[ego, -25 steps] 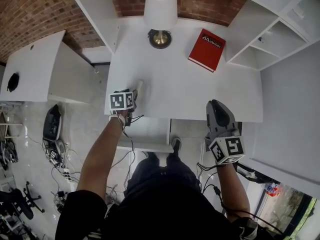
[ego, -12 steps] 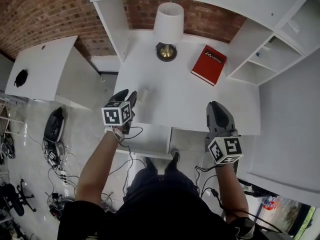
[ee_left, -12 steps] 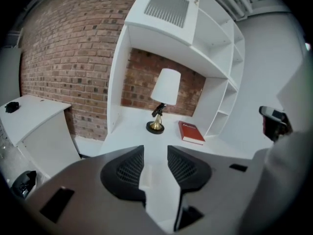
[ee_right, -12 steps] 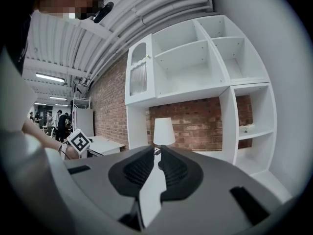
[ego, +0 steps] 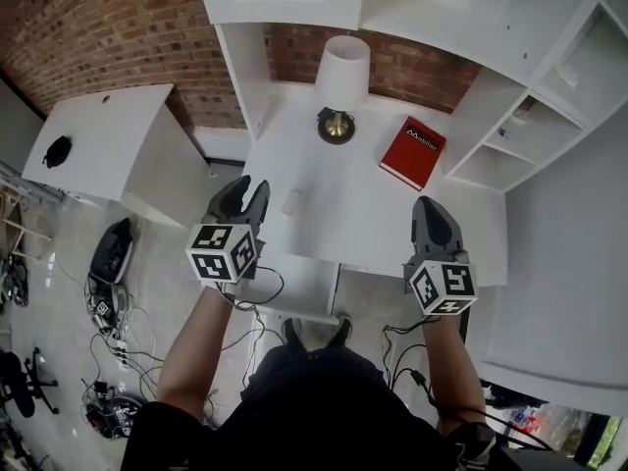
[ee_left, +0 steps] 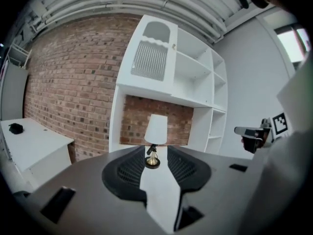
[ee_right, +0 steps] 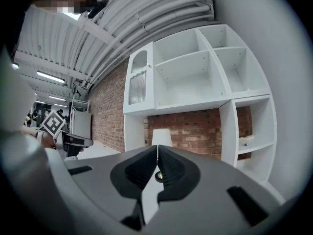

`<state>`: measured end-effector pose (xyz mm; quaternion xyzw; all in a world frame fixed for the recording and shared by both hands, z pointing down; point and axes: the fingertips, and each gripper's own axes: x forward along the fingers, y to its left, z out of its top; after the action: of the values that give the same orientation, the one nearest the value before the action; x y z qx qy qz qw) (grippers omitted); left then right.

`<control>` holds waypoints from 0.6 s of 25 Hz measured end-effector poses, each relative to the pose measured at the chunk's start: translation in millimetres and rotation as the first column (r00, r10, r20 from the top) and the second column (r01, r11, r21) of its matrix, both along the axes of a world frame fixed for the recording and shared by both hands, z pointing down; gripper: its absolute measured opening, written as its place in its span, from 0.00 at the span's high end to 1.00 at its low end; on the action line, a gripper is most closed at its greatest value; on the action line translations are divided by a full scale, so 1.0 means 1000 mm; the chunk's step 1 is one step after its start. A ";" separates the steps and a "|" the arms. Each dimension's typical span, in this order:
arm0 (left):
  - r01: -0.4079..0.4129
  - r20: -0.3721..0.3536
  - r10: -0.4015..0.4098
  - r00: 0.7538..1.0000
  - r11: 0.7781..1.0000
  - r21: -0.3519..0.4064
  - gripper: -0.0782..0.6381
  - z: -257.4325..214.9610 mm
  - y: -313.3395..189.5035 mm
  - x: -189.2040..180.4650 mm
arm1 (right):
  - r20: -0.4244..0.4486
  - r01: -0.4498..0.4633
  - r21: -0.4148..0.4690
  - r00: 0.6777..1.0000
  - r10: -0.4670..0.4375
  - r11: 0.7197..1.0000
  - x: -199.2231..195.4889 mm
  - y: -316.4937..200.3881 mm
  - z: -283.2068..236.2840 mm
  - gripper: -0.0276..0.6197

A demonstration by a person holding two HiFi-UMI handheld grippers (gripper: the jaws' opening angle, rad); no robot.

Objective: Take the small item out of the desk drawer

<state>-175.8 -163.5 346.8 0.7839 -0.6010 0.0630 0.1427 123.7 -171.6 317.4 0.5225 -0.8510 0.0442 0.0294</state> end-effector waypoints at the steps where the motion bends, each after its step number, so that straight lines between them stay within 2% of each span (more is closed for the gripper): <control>1: -0.005 0.014 0.005 1.000 0.999 0.032 0.70 -0.014 0.004 0.002 | 0.007 -0.001 0.006 1.000 0.001 1.000 -0.001 -0.001 -0.005 0.95; 4: -0.031 0.057 0.024 0.998 0.991 0.130 0.70 -0.054 0.017 0.009 | 0.030 0.011 0.034 0.999 -0.012 0.999 -0.006 -0.003 -0.022 0.95; 8: -0.082 0.088 0.061 0.994 0.964 0.251 0.70 -0.099 0.038 0.026 | 0.046 0.058 0.092 0.997 -0.062 0.994 -0.021 0.002 -0.048 0.95; 11: -0.090 0.094 0.064 0.993 0.947 0.308 0.71 -0.121 0.051 0.033 | 0.043 0.081 0.134 0.995 -0.087 0.988 -0.030 0.009 -0.065 0.95; 15: -0.092 0.093 0.063 0.994 0.933 0.347 0.72 -0.135 0.062 0.039 | 0.037 0.099 0.186 0.993 -0.108 0.978 -0.037 0.018 -0.085 0.95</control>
<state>-137.1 -101.2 211.6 0.8167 -0.5764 -0.0084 -0.0262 86.8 -153.9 232.5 0.4768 -0.8779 -0.0239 -0.0363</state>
